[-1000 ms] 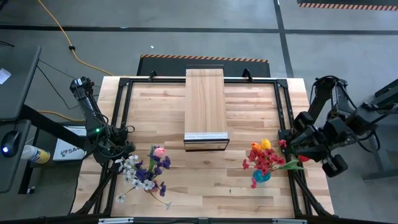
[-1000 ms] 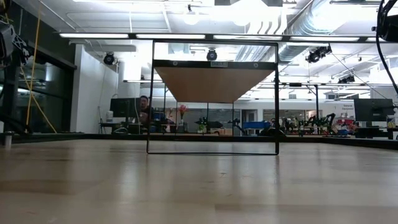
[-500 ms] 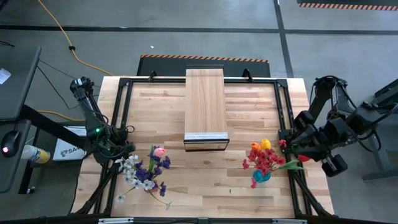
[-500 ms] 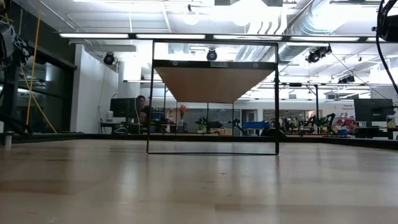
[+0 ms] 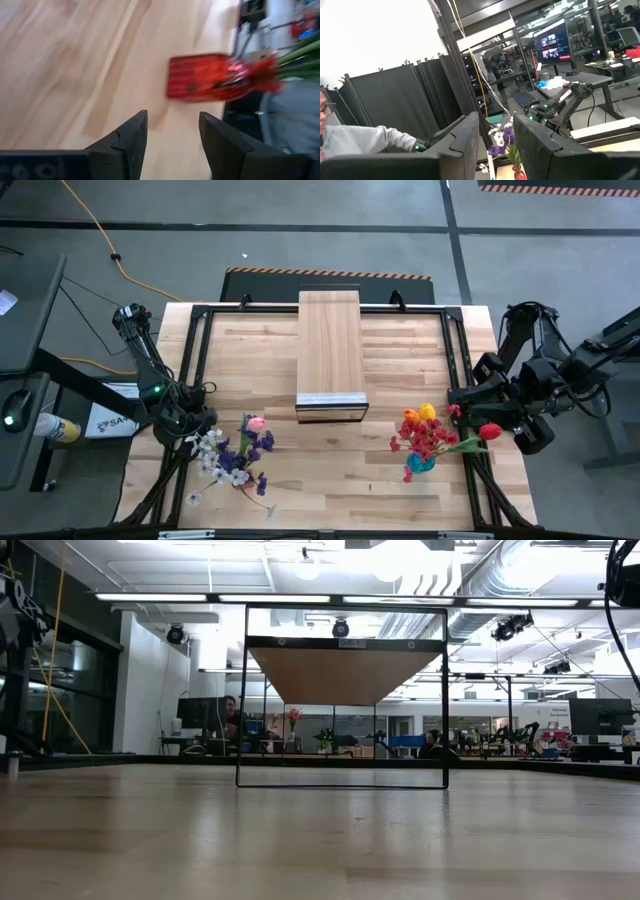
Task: Pick and place flowers into a vace then onto a shelf
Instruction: Put the red vase with flowers on the shelf
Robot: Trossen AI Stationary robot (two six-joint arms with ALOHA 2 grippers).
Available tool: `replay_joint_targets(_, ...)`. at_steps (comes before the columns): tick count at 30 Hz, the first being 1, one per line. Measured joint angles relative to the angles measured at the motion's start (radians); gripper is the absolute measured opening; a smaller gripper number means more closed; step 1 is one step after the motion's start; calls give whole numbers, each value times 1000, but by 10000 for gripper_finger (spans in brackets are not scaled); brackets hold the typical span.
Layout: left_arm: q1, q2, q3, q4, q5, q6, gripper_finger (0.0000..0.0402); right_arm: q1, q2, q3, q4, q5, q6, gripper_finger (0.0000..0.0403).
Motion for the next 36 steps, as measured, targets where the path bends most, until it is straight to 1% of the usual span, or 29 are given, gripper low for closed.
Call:
replay_joint_targets(6,0,0,0,-121,136,7,211,0,0,0,0,0,3,114)
replay_joint_targets(9,0,0,0,-138,164,7,211,0,1,0,0,-1,3,114)
replay_joint_targets(15,0,0,0,-156,158,56,211,0,1,0,0,-1,4,114)
replay_joint_targets(19,0,0,0,-170,153,60,211,0,1,0,0,-1,4,114)
replay_joint_targets(26,0,0,0,-169,78,79,211,0,2,0,0,-1,-1,114)
replay_joint_targets(36,0,0,0,-189,85,78,211,0,3,0,-1,-1,-3,114)
